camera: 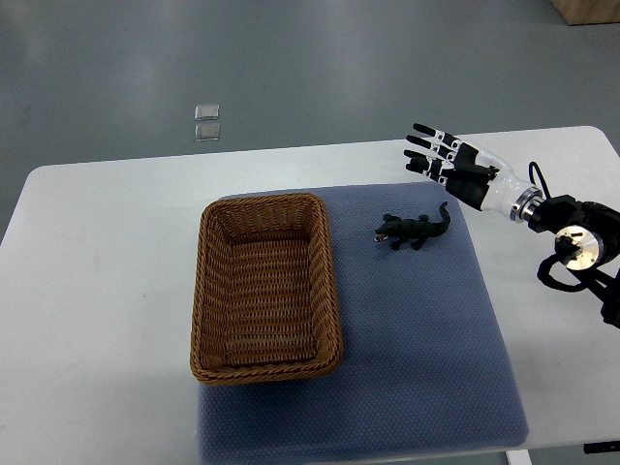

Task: Place crocodile in brown basket with right hand
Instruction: 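Raise the right hand and open its fingers above the mat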

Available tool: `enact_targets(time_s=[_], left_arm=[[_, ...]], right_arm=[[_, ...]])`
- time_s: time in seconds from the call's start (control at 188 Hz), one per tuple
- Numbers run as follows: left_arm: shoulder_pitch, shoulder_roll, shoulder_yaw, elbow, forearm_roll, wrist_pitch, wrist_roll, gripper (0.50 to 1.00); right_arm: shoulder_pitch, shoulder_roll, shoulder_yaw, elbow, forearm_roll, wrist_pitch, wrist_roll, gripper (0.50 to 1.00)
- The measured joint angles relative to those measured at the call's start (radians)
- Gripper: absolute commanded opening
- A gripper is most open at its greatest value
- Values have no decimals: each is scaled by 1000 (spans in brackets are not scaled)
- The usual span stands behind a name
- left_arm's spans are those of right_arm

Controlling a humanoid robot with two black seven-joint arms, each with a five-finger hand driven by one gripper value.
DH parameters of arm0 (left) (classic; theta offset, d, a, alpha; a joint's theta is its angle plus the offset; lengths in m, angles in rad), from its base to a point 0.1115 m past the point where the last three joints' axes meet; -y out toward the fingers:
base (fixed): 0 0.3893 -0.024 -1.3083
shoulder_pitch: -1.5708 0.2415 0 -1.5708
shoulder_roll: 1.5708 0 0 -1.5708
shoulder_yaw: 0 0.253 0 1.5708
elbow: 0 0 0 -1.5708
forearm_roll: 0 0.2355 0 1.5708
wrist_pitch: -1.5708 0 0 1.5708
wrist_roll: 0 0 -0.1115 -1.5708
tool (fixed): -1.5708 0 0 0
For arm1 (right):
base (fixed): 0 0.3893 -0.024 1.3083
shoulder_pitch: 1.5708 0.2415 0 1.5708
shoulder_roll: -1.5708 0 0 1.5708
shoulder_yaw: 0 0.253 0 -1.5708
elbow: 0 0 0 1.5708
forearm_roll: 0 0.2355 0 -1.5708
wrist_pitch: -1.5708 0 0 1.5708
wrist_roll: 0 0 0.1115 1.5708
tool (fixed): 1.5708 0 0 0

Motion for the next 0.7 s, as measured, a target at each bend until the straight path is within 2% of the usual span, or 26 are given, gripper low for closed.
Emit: enact_targets(time_s=[0.314, 0.698], left_arm=[[4, 0, -2, 1, -1, 1, -3, 1000], [2, 0, -1, -1, -2, -2, -3, 1000]], right_arm=[[5, -3, -2, 0, -49, -2, 0, 928], [76, -12, -14, 0, -218, 4, 38, 928]])
